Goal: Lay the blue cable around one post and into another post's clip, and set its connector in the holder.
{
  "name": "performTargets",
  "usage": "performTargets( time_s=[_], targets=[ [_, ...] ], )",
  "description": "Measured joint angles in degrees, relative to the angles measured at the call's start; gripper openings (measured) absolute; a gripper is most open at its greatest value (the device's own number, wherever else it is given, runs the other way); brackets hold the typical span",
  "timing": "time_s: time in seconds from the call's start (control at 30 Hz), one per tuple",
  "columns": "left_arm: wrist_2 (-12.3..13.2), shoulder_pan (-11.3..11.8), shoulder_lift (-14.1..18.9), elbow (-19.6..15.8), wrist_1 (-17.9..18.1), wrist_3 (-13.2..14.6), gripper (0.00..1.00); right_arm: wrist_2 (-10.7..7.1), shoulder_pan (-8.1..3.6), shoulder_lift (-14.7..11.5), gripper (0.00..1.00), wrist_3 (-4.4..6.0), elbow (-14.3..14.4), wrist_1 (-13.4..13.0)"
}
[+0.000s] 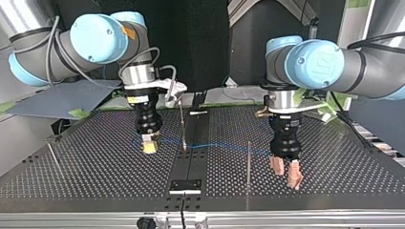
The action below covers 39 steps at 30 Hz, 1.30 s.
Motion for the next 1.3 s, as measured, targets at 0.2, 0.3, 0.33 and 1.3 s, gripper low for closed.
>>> performTargets(
  time_s=[0.2, 0.3, 0.33, 1.3],
  targets=[
    [0.40, 0.62, -1.76, 2.89, -2.87, -0.10, 1.00, -0.35, -0.84, 1.66, 0.00, 0.15, -3.09, 0.70],
    [0.44, 1.05, -2.66, 3.94, -4.54, -0.20, 1.00, -0.67, -1.20, 2.44, 0.00, 0.16, -4.71, 0.73],
    [0.46, 1.17, -2.94, 4.09, -5.03, -0.20, 1.00, -0.73, -1.28, 2.68, 0.00, 0.17, -5.18, 0.72],
    [5.19, 2.48, -13.56, 4.40, -11.29, 3.31, 1.00, 1.14, -2.98, 9.92, 0.00, -0.37, -15.04, 5.91]
  ],
)
